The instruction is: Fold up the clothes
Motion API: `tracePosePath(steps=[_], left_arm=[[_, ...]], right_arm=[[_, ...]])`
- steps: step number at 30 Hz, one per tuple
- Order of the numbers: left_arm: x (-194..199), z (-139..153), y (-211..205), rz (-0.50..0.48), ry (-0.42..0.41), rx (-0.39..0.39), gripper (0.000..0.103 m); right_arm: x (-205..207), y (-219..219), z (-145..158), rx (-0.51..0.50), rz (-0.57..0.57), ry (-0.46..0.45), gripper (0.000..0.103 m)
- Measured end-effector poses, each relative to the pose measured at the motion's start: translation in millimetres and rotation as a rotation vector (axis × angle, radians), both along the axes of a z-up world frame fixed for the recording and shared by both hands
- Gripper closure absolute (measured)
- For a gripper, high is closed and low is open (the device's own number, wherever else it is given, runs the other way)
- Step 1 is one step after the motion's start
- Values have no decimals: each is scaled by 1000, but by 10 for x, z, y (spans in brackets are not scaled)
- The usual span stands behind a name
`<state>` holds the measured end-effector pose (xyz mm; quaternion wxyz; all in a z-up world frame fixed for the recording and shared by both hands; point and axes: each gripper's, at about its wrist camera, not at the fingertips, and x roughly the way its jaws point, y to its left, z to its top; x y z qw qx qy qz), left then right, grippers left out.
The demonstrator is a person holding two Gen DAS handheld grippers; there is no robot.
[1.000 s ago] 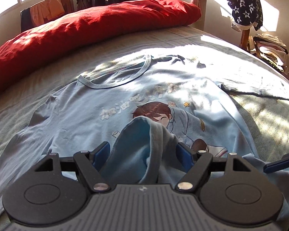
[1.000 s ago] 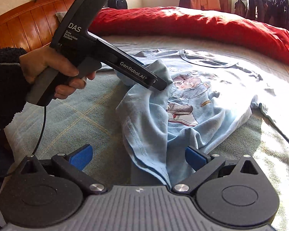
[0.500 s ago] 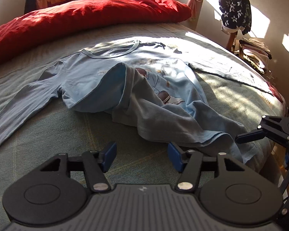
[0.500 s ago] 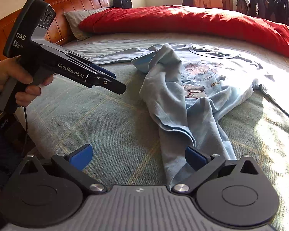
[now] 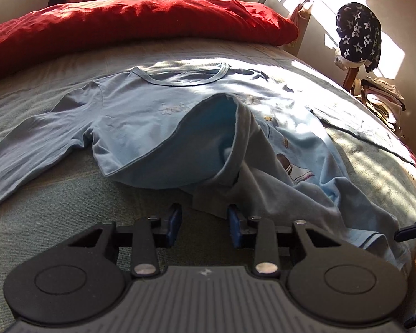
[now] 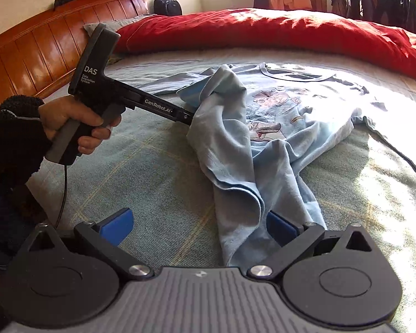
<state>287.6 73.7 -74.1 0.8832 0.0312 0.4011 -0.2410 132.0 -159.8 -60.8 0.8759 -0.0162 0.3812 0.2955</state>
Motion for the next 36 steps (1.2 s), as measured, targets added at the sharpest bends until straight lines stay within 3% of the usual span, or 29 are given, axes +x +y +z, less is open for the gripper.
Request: tracePosePath(steps=[7,9,11,14,18,23,30,36], left_arm=[[144,-90,32,-57,7,-84,70],[143,-97,32,-68,14,-102,82],[131,-95,36,-72,24,-120,86],[78,-60,55,-65,47,-130,100],[-183,105,68,-69,16,-101,100],[-599,380,201,-52,-12,-125,100],[-1141,668,492,10,-57,-54,100],[-1420,746,820,100,-56,7,99]], right_arm=[[168,25,-19,7,2,9,0],[194,26,-42,9,-2,16,0],[192,26,-58,11,-4,21,0],[162,22,-62,9,-5,25,0],[99,-3,-9,10,-4,9,0],[-38,-6,104,13,7,-27,0],[-291,7,227,18,34,-67,0],[-410,19,224,3,45,-73,0]])
